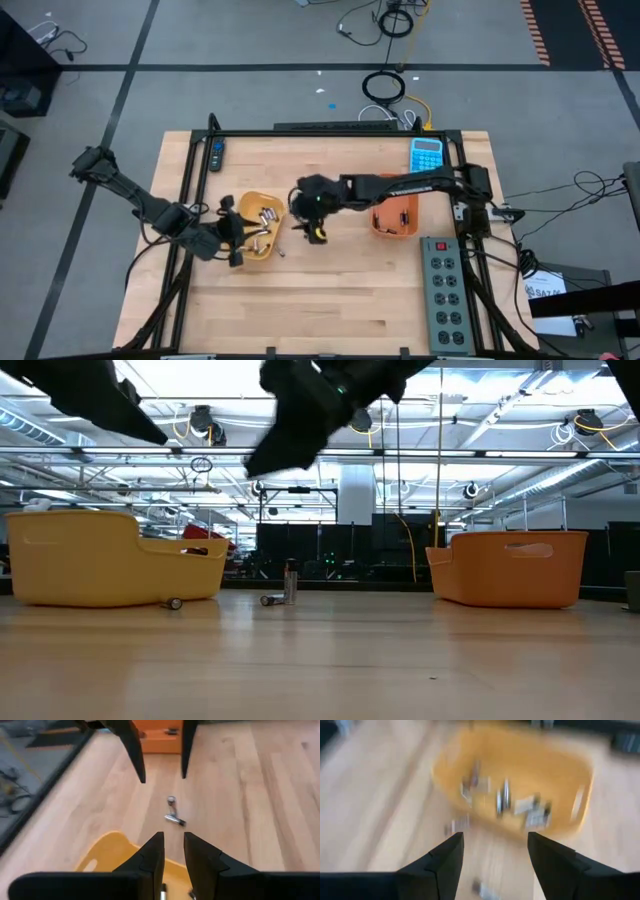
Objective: Sort batteries
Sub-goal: Put the silver battery into the yellow bin
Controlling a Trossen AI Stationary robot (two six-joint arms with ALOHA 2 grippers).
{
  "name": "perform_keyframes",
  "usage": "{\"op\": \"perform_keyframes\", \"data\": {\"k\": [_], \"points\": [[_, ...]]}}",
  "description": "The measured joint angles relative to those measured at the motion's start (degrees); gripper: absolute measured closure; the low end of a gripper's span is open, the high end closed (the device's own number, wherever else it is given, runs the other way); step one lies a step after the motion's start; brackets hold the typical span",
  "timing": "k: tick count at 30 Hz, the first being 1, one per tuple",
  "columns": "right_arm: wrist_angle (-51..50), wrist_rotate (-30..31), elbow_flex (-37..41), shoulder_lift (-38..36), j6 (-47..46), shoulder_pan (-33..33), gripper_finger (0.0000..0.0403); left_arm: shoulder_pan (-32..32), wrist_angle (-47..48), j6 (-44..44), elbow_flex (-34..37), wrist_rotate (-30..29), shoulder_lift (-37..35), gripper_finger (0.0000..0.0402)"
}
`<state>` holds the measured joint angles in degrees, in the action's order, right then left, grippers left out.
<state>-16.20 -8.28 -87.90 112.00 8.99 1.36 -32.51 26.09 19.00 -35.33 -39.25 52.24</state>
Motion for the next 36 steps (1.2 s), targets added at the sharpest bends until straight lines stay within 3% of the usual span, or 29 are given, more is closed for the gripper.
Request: {"op": "perform_keyframes", "data": {"k": [2, 6, 12, 19, 25, 32, 36], "points": [[-5.2, 2.7, 0.3, 0.1, -0.7, -0.9, 0.0195, 0.6, -0.2, -0.6, 0.0, 1.3, 0.1, 0.0318], [-4.8, 3.6, 3.6, 0.5, -4.3, -1.9, 0.0196, 1.6, -1.5, -1.4, 0.0, 1.1, 0.3, 0.0318], [5.6, 8.3, 11.5, 0.6, -8.5, -1.9, 0.0196, 1.7, -1.7, -0.9, 0.0, 1.1, 0.2, 0.0318], [21.3, 9.0, 20.6, 0.6, -13.1, -2.1, 0.0196, 1.7, -1.5, -0.6, 0.0, 1.3, 0.2, 0.0318], [32.5, 14.2, 27.4, 0.7, -14.7, -3.7, 0.0197, 1.7, -1.1, 0.1, 0.0, 1.3, 0.2, 0.0318], [34.3, 14.6, 28.7, 1.3, -15.8, -3.7, 0.0213, 1.7, -1.1, 0.1, 0.0, 0.3, 0.2, 0.0318], [35.0, 14.6, 28.7, 1.6, -15.4, -3.7, 0.0244, 1.7, -1.2, 0.1, 0.0, 0.1, 0.2, 0.0318]]}}
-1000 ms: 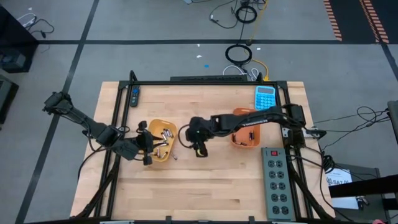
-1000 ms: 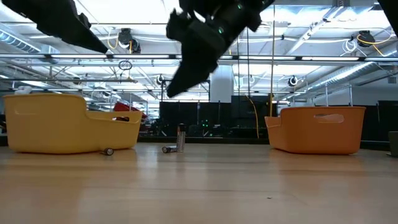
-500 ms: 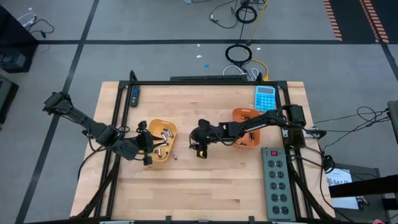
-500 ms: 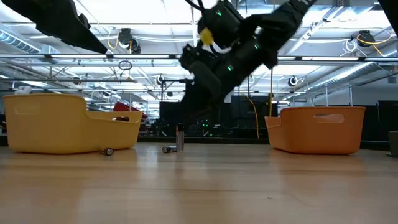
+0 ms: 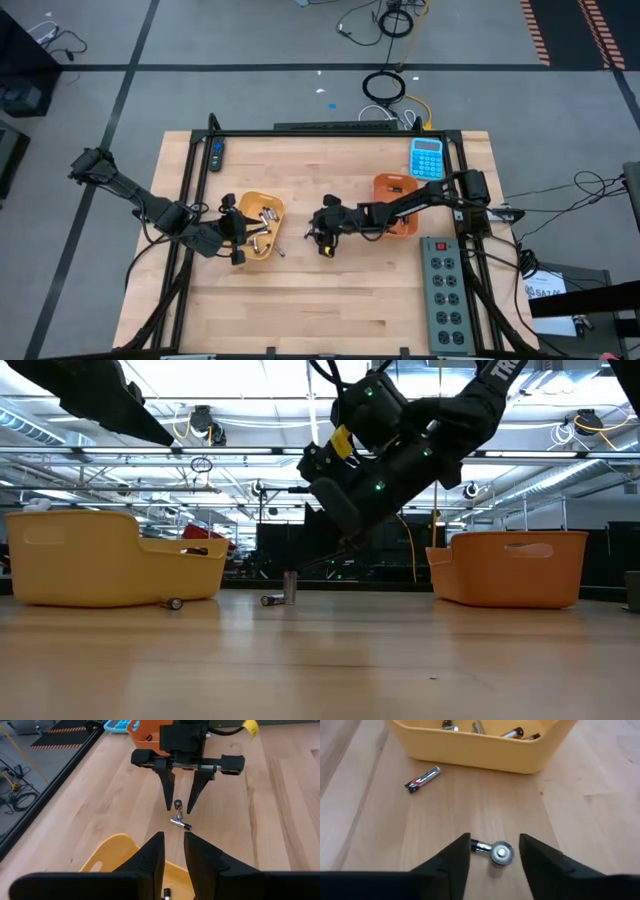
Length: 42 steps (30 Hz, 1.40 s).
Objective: Sort batteries
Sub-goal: Put the silver battery into the yellow bin
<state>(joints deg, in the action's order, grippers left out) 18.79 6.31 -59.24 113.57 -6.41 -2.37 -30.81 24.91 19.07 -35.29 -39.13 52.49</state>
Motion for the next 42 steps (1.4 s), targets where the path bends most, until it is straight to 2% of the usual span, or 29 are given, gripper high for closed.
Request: {"op": "perform_keyframes", "data": {"k": [7, 8, 12, 16, 20, 26, 34, 42], "points": [[-0.5, -2.2, 0.0, 0.0, 0.9, 0.0, 0.0370, 0.0, 0.0, -0.1, 0.0, -0.1, 0.0, 0.0318], [-0.6, -2.2, 0.0, 0.0, 1.0, 0.0, 0.0375, 0.0, 0.0, -0.1, 0.0, -0.1, 0.0, 0.0318], [-0.2, -2.1, 0.0, 0.0, 0.4, 0.0, 0.0375, 0.0, 0.0, -0.3, 0.0, -0.1, 0.2, 0.0318], [1.6, -2.0, 0.0, -2.2, 1.8, -0.2, 0.0375, 0.1, -0.5, -4.2, 0.0, -2.1, 2.0, 0.0305], [11.7, -0.5, -0.2, -5.2, 4.7, -1.2, 0.0375, 1.2, -2.4, -7.9, 0.1, -4.5, 4.8, 0.0270], [22.2, 0.2, -0.2, -6.0, 7.9, -1.5, 0.0375, 3.5, -12.1, -14.1, 0.1, -5.9, 9.8, 0.0221], [23.9, 1.3, -0.2, -6.0, 10.2, -1.5, 0.0375, 8.1, -21.2, -15.5, 0.0, -1.0, 14.5, 0.0183], [25.2, 0.2, -0.2, -6.0, 10.3, -1.7, 0.0375, 12.7, -30.0, -18.1, 0.0, 5.6, 17.3, 0.0183]]}}
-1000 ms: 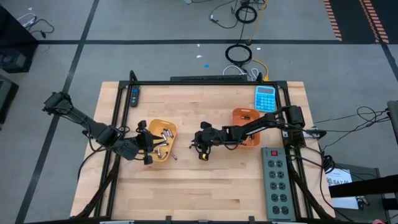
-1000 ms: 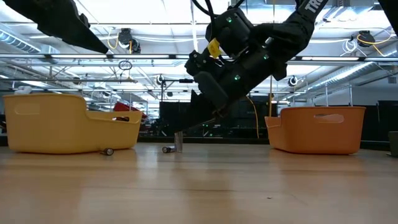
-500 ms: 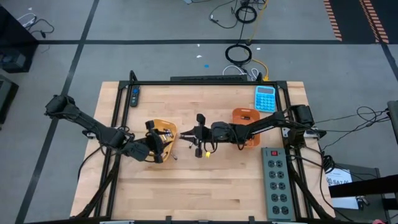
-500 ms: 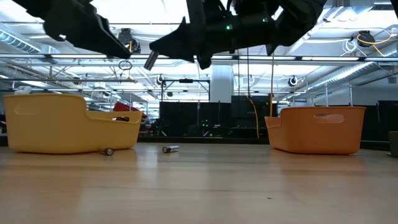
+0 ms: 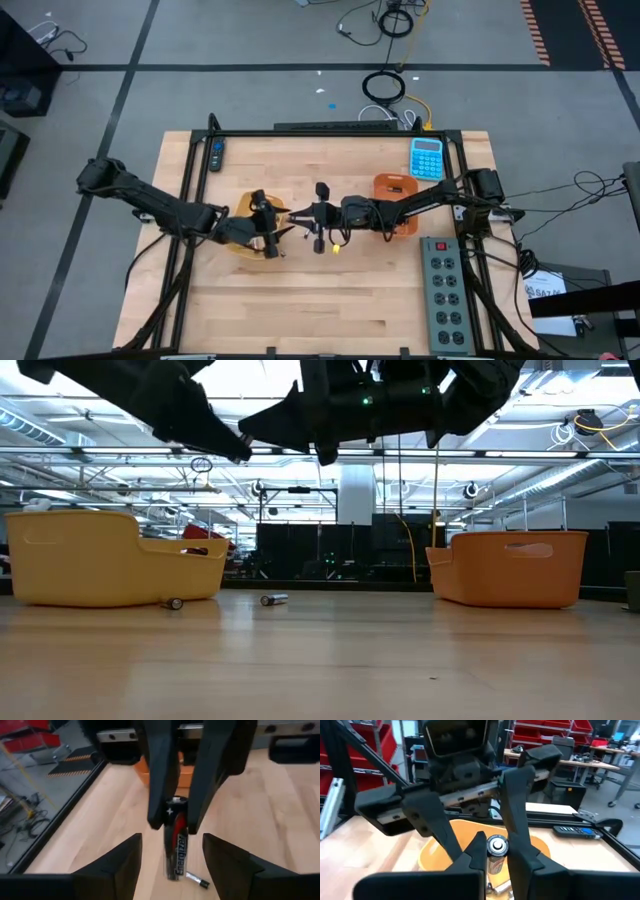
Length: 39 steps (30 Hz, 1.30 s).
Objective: Sort batteries
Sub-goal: Put the silver battery into the yellow bin
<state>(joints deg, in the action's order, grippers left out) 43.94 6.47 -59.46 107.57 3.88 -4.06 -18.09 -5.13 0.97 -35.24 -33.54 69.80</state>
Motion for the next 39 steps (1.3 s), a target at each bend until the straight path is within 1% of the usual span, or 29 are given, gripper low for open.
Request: {"op": "perform_keyframes", "data": {"k": [2, 3, 5, 7, 8, 13, 16, 20, 24, 25, 27, 30, 32, 34, 36, 39], "points": [[0.1, -0.6, 0.0, 0.0, 0.0, -0.1, 0.0374, 0.6, -0.5, -0.6, 0.0, 1.0, 0.3, 0.0197], [0.1, -0.7, 0.0, 0.0, -0.2, -0.1, 0.0369, 0.9, -0.5, -1.2, 0.0, 1.7, 0.5, 0.0212], [0.0, -0.5, 0.0, 0.0, -0.8, -0.2, 0.0349, 1.5, -0.3, -1.4, 0.0, 2.2, 0.6, 0.0261], [-0.2, -0.9, 0.0, 0.0, -1.9, -0.1, 0.0321, 1.9, 0.1, -1.5, 0.0, 2.7, 0.6, 0.0330], [-0.4, -1.2, 0.0, 0.0, -2.2, -0.1, 0.0306, 2.2, 0.1, -1.5, 0.0, 2.8, 0.6, 0.0351], [-2.0, -1.8, 0.0, 0.0, -3.9, -0.1, 0.0246, 2.7, 0.8, -1.1, 0.0, 3.5, 0.6, 0.0348], [-8.4, -2.1, 0.0, -1.4, -5.0, -0.1, 0.0224, 2.5, 4.7, 2.7, 0.0, 3.4, 0.2, 0.0348], [-20.0, -2.1, 0.0, -5.4, -7.6, -0.4, 0.0209, 0.8, 16.3, 11.5, 0.0, 3.1, -3.8, 0.0348], [-29.9, 3.0, 0.0, -6.9, -9.8, -1.6, 0.0213, -0.5, 34.5, 27.2, -0.1, 4.8, -9.4, 0.0348], [-30.6, 4.1, 0.0, -6.9, -9.9, -2.2, 0.0215, -0.7, 39.7, 30.9, -0.1, 4.9, -10.2, 0.0345], [-30.9, 5.3, 0.0, -6.8, -10.2, -3.3, 0.0220, -1.9, 46.9, 36.1, -0.1, 5.1, -10.6, 0.0314], [-30.5, 5.3, 0.0, -5.7, -11.0, -4.3, 0.0227, -3.5, 51.5, 39.4, -0.1, 5.4, -10.4, 0.0239], [-30.9, 5.5, 0.0, -5.0, -12.1, -4.6, 0.0230, -4.0, 49.9, 39.2, -0.1, 6.0, -10.3, 0.0196], [-30.6, 5.5, 0.0, -4.2, -13.3, -4.7, 0.0232, -4.7, 48.0, 37.4, -0.9, 6.4, -10.3, 0.0166], [-30.9, 5.4, 0.0, -3.3, -14.4, -4.7, 0.0232, -5.0, 45.1, 35.3, -2.0, 6.3, -10.2, 0.0151], [-31.2, 5.5, 0.0, -2.6, -15.2, -4.9, 0.0232, -5.3, 40.4, 30.8, -2.8, 6.8, -9.8, 0.0145]]}}
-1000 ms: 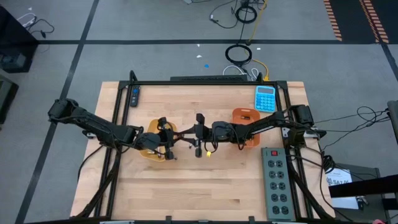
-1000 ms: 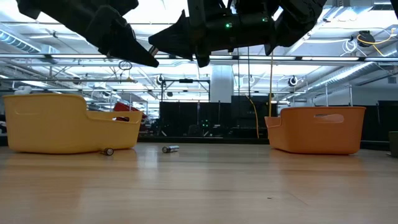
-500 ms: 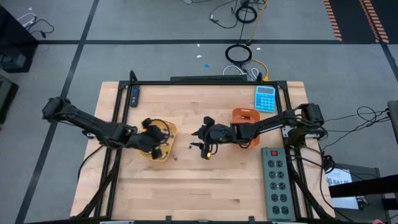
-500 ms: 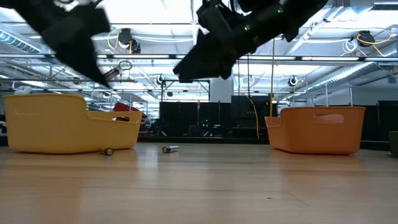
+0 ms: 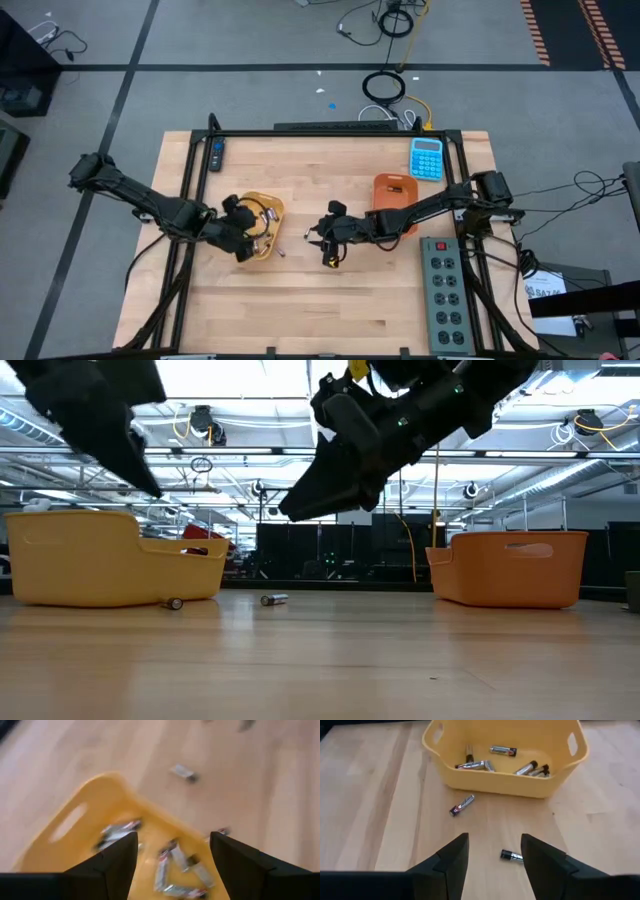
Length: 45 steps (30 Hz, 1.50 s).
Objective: Sort batteries
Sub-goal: Put the silver battery into the yellow bin
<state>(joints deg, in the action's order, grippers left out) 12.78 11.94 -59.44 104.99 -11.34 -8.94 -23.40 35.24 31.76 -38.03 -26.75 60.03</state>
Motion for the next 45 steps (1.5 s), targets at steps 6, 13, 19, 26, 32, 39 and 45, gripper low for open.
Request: {"op": "perform_keyframes", "data": {"k": [6, 13, 19, 26, 32, 39, 45], "points": [[0.9, 1.9, 0.0, 0.0, 1.0, -0.3, 0.0232, 0.0, -11.0, -10.1, -0.1, 10.2, 8.1, 0.0143], [2.9, 2.1, 0.0, 0.0, 2.0, -0.3, 0.0232, 0.1, -11.7, -17.0, -9.2, 14.5, 19.5, 0.0142], [1.8, 5.9, 0.0, 0.0, 3.4, -0.6, 0.0232, 0.1, -6.3, -15.9, -13.1, 15.9, 27.6, 0.0142], [1.2, 6.0, 0.0, 0.0, 4.0, -1.0, 0.0232, 0.0, 3.4, -16.6, -13.1, 6.0, 33.7, 0.0163], [1.1, 6.0, 0.0, 0.0, 4.1, -1.0, 0.0232, 0.1, 2.0, -22.9, -13.0, 9.7, 33.7, 0.0183], [2.2, 6.0, 0.0, 0.0, 4.7, -0.9, 0.0232, 1.0, -2.0, -31.8, -13.0, 12.1, 33.9, 0.0192], [2.4, 6.0, 0.0, 0.0, 4.7, -0.9, 0.0232, 5.5, -3.7, -35.0, -13.0, 17.5, 33.9, 0.0192]]}}
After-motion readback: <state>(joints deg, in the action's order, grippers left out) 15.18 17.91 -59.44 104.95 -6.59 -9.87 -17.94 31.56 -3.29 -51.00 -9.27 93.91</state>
